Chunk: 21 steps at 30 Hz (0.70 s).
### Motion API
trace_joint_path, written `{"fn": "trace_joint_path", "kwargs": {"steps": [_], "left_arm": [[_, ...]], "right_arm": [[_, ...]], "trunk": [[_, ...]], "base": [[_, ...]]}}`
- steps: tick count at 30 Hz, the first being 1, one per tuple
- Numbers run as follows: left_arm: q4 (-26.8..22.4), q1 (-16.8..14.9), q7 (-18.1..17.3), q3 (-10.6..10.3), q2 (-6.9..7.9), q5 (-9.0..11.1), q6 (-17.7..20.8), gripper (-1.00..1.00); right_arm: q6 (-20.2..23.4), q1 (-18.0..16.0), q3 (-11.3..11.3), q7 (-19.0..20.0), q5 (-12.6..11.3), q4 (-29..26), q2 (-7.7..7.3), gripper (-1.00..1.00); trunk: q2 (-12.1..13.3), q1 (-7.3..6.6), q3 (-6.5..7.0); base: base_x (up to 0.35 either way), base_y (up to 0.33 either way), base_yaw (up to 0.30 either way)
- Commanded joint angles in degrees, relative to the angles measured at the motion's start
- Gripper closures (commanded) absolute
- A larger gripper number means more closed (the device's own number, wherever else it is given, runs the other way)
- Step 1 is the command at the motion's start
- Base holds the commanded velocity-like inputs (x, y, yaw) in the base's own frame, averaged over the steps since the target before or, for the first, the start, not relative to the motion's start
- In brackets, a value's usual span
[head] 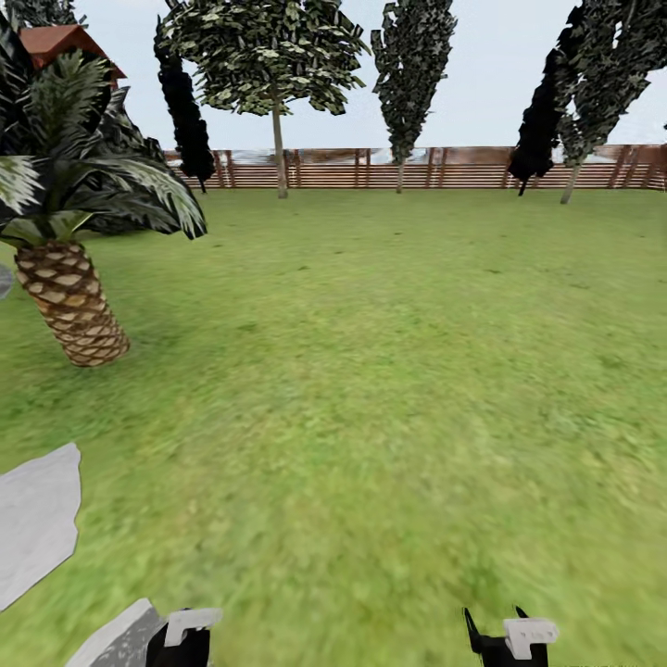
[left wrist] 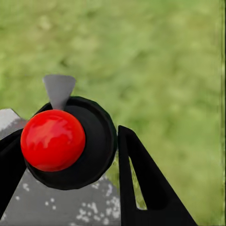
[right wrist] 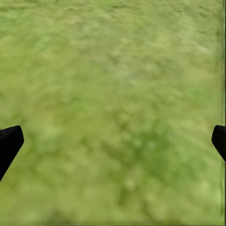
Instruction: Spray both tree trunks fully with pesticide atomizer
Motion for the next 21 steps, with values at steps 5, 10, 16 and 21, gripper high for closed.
{"fn": "trace_joint_path", "kwargs": {"steps": [5, 10, 16, 21], "left_arm": [[0.0, 0.0, 0.0, 0.0, 0.00, 0.0, 0.0, 1.00], [0.0, 0.0, 0.0, 0.0, 0.00, 0.0, 0.0, 1.00], [0.0, 0.0, 0.0, 0.1, 0.00, 0.0, 0.0, 1.00], [0.0, 0.0, 0.0, 0.1, 0.00, 0.0, 0.0, 1.00]], "right_arm": [[0.0, 0.0, 0.0, 0.0, 0.0, 0.0, 0.01, -1.00], [0.0, 0.0, 0.0, 0.0, 0.0, 0.1, -0.01, -1.00], [0.0, 0.0, 0.0, 0.0, 0.0, 0.1, 0.01, -1.00], [0.0, 0.0, 0.0, 0.0, 0.0, 0.1, 0.02, -1.00]], "trunk": [[0.0, 0.00, 0.00], [0.0, 0.00, 0.00], [0.0, 0.00, 0.00], [0.0, 0.00, 0.00]], "base": [[0.018, -0.271, -0.220], [0.075, -0.271, -0.262], [0.090, -0.271, -0.266], [0.093, -0.271, -0.266]]}}
